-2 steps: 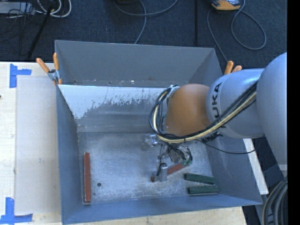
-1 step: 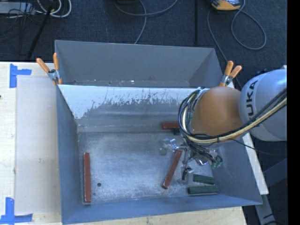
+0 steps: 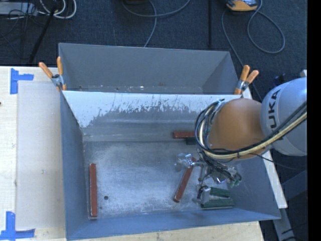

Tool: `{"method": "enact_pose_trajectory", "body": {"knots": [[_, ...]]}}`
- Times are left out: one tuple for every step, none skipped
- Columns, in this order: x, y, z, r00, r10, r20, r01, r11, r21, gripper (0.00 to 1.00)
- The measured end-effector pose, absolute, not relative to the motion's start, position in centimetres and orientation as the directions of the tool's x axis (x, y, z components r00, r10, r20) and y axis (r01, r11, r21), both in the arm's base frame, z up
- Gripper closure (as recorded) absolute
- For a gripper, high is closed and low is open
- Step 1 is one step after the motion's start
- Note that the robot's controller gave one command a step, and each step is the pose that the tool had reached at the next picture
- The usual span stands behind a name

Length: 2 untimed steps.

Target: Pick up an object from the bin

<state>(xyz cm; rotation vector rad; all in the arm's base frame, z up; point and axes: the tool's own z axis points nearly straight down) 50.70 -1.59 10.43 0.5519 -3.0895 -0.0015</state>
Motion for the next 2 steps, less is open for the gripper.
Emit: {"method": "enact_pose_trajectory", "body": {"knots": [[49.58,-11.93,6.87,-0.961,-0.275,0.004,-0.276,0.961,-0.001,0.00],[49.63,-11.81,6.88,-0.962,-0.272,0.001,-0.272,0.962,0.001,0.00]]}}
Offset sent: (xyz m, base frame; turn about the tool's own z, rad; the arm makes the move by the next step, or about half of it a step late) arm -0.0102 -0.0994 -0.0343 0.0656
